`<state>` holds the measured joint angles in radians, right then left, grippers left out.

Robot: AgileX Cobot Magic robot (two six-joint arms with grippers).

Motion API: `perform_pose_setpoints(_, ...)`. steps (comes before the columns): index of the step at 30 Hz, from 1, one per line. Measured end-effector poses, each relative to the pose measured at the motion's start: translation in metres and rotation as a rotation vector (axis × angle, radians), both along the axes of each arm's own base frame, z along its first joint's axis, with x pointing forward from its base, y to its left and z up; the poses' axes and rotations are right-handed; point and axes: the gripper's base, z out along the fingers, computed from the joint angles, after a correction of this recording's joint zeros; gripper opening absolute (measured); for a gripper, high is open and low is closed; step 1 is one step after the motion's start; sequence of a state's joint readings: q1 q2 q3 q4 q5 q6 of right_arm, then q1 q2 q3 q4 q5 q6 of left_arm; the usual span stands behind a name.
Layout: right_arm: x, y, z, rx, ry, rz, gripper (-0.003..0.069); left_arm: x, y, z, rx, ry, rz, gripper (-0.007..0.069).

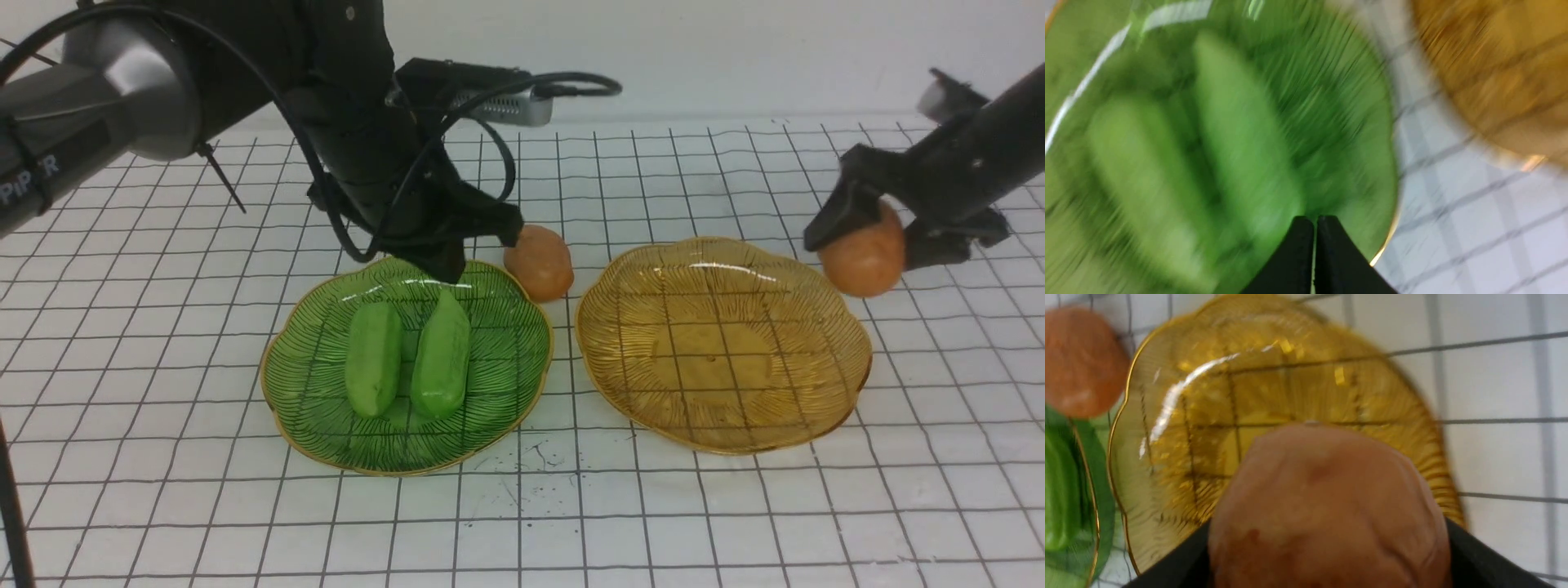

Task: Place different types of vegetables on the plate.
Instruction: 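Put the potato onto the plate, then pick up the potato beside the plates and place it on a plate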

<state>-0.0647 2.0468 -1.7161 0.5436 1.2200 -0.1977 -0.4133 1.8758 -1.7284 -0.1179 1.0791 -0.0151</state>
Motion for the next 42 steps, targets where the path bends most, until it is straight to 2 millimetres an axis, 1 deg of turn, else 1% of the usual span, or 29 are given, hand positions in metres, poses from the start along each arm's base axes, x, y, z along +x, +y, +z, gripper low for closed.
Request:
perform_pose_setpoints(3, -0.001, 0.027, -0.012, -0.070, 0.031, 0.086, 0.0547, 0.008, -0.007, 0.003, -0.056, -0.023, 0.005, -0.0008)
perform_pose_setpoints(5, -0.003, 0.046, -0.022, -0.154, 0.064, 0.125, 0.0547, 0.020, -0.013, -0.001, -0.059, -0.017, 0.003, -0.0006)
perform_pose_setpoints(7, -0.004, 0.056, -0.026, -0.192, 0.078, 0.137, 0.0547, 0.033, -0.018, -0.009, -0.044, -0.003, -0.003, 0.0009)
perform_pose_setpoints(8, -0.005, 0.059, -0.026, -0.199, 0.078, 0.144, 0.0547, 0.037, -0.019, -0.012, -0.037, -0.002, -0.006, 0.0017)
perform_pose_setpoints(9, -0.005, 0.062, -0.026, -0.202, 0.079, 0.148, 0.0547, 0.043, -0.022, -0.017, -0.026, 0.005, -0.008, 0.0032)
perform_pose_setpoints(11, -0.007, 0.068, -0.026, -0.207, 0.078, 0.161, 0.0547, 0.053, -0.025, -0.021, -0.009, 0.007, -0.013, 0.0064)
perform_pose_setpoints(12, -0.007, 0.071, -0.026, -0.213, 0.078, 0.170, 0.0547, 0.060, -0.027, -0.028, 0.007, 0.019, -0.016, 0.0101)
perform_pose_setpoints(13, -0.008, 0.075, -0.026, -0.220, 0.078, 0.177, 0.0559, 0.065, -0.029, -0.028, 0.015, 0.019, -0.018, 0.0134)
perform_pose_setpoints(14, -0.009, 0.077, -0.026, -0.223, 0.080, 0.178, 0.0581, 0.072, -0.032, -0.033, 0.019, 0.021, -0.020, 0.0188)
perform_pose_setpoints(15, -0.009, 0.078, -0.026, -0.225, 0.081, 0.176, 0.0596, 0.077, -0.034, -0.035, 0.019, 0.017, -0.018, 0.0224)
perform_pose_setpoints(18, -0.010, 0.081, -0.026, -0.220, 0.082, 0.174, 0.0647, 0.089, -0.038, -0.042, 0.010, -0.003, -0.005, 0.0361)
perform_pose_setpoints(20, -0.010, 0.081, -0.023, -0.218, 0.076, 0.174, 0.0658, 0.095, -0.040, -0.049, 0.008, -0.004, 0.010, 0.0442)
perform_pose_setpoints(23, -0.013, 0.082, -0.014, -0.216, 0.055, 0.174, 0.0660, 0.103, -0.043, -0.060, -0.002, -0.005, 0.039, 0.0549)
perform_pose_setpoints(25, -0.015, 0.083, -0.007, -0.216, 0.038, 0.176, 0.0660, 0.108, -0.045, -0.068, -0.008, -0.006, 0.054, 0.0605)
perform_pose_setpoints(26, -0.015, 0.083, -0.006, -0.215, 0.035, 0.176, 0.0660, 0.109, -0.046, -0.069, -0.010, -0.012, 0.056, 0.0610)
perform_pose_setpoints(27, -0.019, 0.084, 0.005, -0.213, 0.012, 0.176, 0.0660, 0.113, -0.048, -0.078, -0.017, -0.026, 0.062, 0.0647)
perform_pose_setpoints(29, -0.025, 0.083, 0.017, -0.210, -0.009, 0.173, 0.0659, 0.118, -0.050, -0.086, -0.026, -0.043, 0.065, 0.0668)
perform_pose_setpoints(31, -0.035, 0.081, 0.030, -0.211, -0.031, 0.174, 0.0652, 0.122, -0.051, -0.094, -0.033, -0.056, 0.070, 0.0676)
perform_pose_setpoints(32, -0.040, 0.080, 0.036, -0.214, -0.044, 0.178, 0.0649, 0.123, -0.051, -0.095, -0.037, -0.062, 0.072, 0.0676)
perform_pose_setpoints(33, -0.041, 0.080, 0.037, -0.214, -0.046, 0.178, 0.0648, 0.123, -0.052, -0.096, -0.036, -0.061, 0.072, 0.0676)
perform_pose_setpoints(35, -0.051, 0.077, 0.054, -0.226, -0.084, 0.187, 0.0634, 0.126, -0.053, -0.101, -0.041, -0.071, 0.076, 0.0675)
perform_pose_setpoints(36, -0.051, 0.077, 0.054, -0.227, -0.083, 0.188, 0.0633, 0.126, -0.053, -0.101, -0.044, -0.076, 0.076, 0.0674)
perform_pose_setpoints(37, -0.055, 0.075, 0.062, -0.236, -0.106, 0.189, 0.0624, 0.127, -0.053, -0.105, -0.045, -0.075, 0.077, 0.0671)
perform_pose_setpoints(38, -0.060, 0.074, 0.070, -0.242, -0.126, 0.190, 0.0617, 0.128, -0.054, -0.107, -0.044, -0.077, 0.076, 0.0662)
perform_pose_setpoints(40, -0.064, 0.072, 0.080, -0.250, -0.153, 0.189, 0.0605, 0.129, -0.054, -0.111, -0.043, -0.074, 0.072, 0.0645)
perform_pose_setpoints(41, -0.065, 0.072, 0.081, -0.251, -0.155, 0.188, 0.0603, 0.129, -0.054, -0.111, -0.043, -0.074, 0.072, 0.0641)
perform_pose_setpoints(42, -0.069, 0.070, 0.088, -0.261, -0.174, 0.188, 0.0594, 0.129, -0.054, -0.113, -0.042, -0.070, 0.072, 0.0625)
